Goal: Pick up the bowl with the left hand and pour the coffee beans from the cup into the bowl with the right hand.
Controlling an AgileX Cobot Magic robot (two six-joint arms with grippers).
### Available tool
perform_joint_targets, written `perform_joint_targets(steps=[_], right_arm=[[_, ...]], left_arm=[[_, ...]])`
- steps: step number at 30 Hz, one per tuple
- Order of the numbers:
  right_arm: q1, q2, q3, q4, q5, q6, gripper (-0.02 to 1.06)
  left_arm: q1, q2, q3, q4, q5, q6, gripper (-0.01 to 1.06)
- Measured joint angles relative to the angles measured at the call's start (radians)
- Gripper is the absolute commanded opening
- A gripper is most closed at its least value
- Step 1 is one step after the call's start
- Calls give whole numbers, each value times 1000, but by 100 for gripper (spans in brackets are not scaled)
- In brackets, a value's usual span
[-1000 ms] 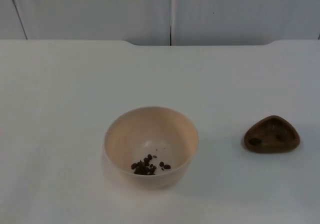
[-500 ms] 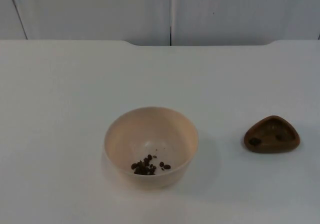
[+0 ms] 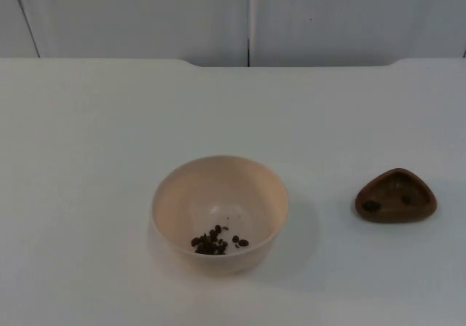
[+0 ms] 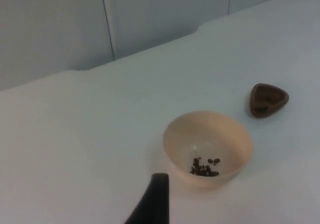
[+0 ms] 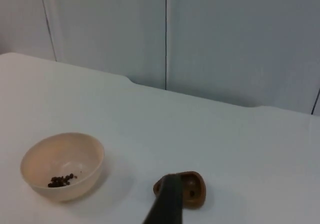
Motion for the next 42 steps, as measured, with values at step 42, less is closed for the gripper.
perform_joint_targets(steps=[42], right_arm=[[0, 0, 153, 57, 82, -39, 73]], left_arm=[[0, -124, 131, 194, 91, -163, 87]])
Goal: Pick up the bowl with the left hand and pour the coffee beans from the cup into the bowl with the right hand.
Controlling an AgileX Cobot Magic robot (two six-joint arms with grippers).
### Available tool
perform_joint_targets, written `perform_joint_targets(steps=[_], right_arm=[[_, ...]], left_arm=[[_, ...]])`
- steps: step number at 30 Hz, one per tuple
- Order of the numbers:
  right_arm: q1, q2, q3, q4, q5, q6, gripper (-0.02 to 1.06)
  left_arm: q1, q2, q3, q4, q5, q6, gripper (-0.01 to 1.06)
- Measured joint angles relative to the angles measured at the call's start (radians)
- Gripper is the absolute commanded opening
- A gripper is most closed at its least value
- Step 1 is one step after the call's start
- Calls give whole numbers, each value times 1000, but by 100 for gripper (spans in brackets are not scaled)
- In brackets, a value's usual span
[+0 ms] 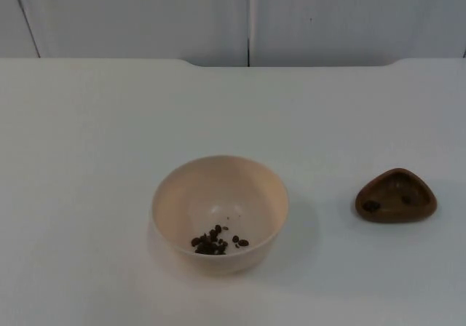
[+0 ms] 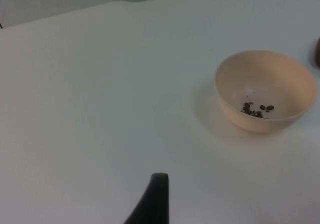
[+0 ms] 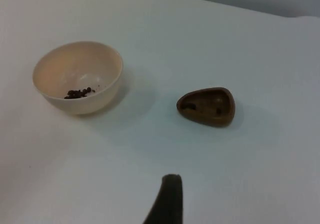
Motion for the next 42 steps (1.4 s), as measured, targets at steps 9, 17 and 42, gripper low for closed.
perform_joint_targets(steps=[9, 17, 42], right_arm=[[0, 0, 0, -5, 0, 19, 73], [0, 0, 0, -64, 0, 99, 73], [0, 0, 0, -81, 0, 102, 105]], left_arm=[[0, 0, 0, 0, 0, 0, 87], [0, 0, 0, 0, 2, 0, 87], [0, 0, 0, 0, 2, 0, 105]])
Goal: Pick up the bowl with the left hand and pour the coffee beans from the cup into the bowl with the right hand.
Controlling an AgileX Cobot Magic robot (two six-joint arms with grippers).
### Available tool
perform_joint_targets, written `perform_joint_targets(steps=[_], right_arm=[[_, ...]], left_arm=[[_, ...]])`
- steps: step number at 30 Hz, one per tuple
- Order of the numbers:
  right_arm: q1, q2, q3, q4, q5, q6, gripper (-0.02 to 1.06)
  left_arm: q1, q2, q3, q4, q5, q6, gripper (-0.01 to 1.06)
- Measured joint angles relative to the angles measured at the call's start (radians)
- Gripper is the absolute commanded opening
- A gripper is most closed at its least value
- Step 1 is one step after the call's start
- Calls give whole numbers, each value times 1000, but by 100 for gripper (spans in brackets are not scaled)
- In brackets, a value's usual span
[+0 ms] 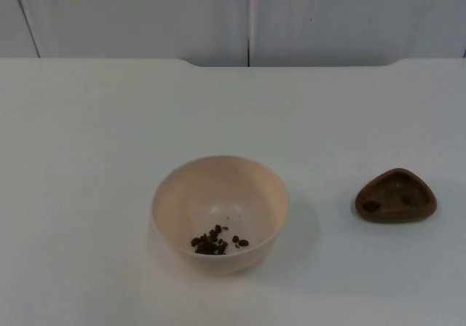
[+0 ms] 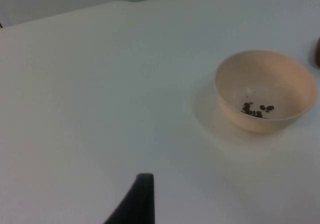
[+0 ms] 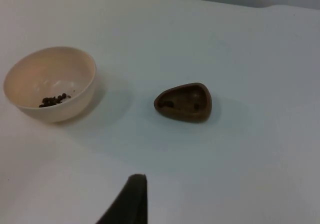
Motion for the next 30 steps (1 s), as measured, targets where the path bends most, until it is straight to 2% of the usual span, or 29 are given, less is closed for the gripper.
perform_joint_targets(steps=[30], right_arm=[[0, 0, 0, 0, 0, 2, 105]], left_arm=[[0, 0, 0, 0, 0, 0, 105]])
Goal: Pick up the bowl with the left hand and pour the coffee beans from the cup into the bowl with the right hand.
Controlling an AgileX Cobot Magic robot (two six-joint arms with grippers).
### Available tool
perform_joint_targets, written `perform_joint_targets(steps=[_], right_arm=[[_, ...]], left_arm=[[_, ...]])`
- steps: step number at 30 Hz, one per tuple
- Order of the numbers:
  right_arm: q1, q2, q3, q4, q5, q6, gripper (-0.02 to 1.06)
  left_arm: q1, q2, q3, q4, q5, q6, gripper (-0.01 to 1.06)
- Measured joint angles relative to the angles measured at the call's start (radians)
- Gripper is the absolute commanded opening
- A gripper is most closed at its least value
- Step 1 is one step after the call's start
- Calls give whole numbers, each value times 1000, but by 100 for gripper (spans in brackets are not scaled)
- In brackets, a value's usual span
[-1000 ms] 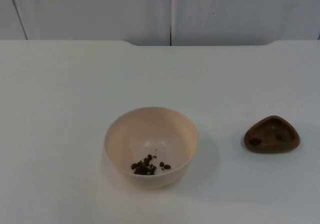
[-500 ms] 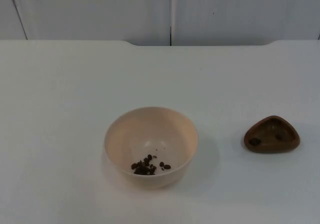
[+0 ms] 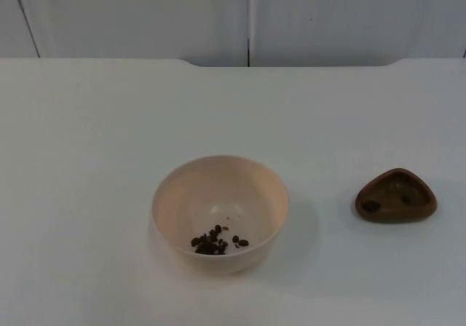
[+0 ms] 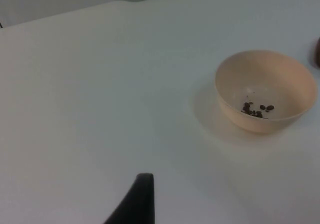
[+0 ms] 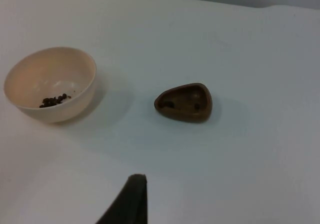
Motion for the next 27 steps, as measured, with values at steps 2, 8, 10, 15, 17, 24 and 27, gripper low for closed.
perform_joint_targets(steps=[2, 8, 10, 15, 17, 24, 27], right_arm=[[0, 0, 0, 0, 0, 0, 105], [0, 0, 0, 0, 0, 0, 105], [0, 0, 0, 0, 0, 0, 105], [0, 0, 0, 0, 0, 0, 105], [-4, 0, 0, 0, 0, 0, 105], [-98, 0, 0, 0, 0, 0, 105], [-168, 0, 0, 0, 0, 0, 105]], left_arm=[[0, 0, 0, 0, 0, 0, 105], [0, 0, 0, 0, 0, 0, 105], [0, 0, 0, 0, 0, 0, 105], [0, 0, 0, 0, 0, 0, 105], [0, 0, 0, 0, 0, 0, 105], [0, 0, 0, 0, 0, 0, 105], [0, 0, 0, 0, 0, 0, 105]])
